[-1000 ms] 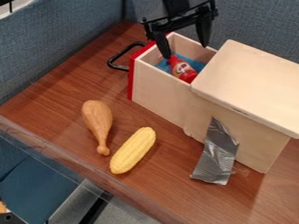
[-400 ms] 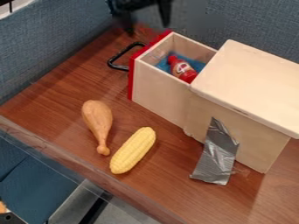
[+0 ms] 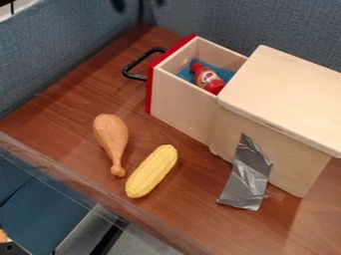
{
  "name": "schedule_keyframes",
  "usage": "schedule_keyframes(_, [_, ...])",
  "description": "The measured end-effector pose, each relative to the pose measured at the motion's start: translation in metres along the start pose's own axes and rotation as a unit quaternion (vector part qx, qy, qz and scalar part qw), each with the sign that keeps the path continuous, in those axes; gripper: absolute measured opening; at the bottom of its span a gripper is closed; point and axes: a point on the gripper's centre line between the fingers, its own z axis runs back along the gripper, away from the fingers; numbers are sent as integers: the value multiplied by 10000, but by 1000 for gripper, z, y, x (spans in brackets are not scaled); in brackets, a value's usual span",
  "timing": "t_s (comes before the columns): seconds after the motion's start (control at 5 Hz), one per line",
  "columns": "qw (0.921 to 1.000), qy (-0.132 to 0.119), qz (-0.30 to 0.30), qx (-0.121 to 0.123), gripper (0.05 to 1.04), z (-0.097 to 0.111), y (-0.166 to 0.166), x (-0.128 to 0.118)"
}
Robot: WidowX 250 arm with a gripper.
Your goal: Close the drawer
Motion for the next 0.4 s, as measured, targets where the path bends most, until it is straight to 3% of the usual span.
schedule_keyframes(0.2, [9961,467,-690,283,1000,-9,23,7])
schedule_keyframes(0.4, [9889,715,-1193,516,1000,-9,34,10])
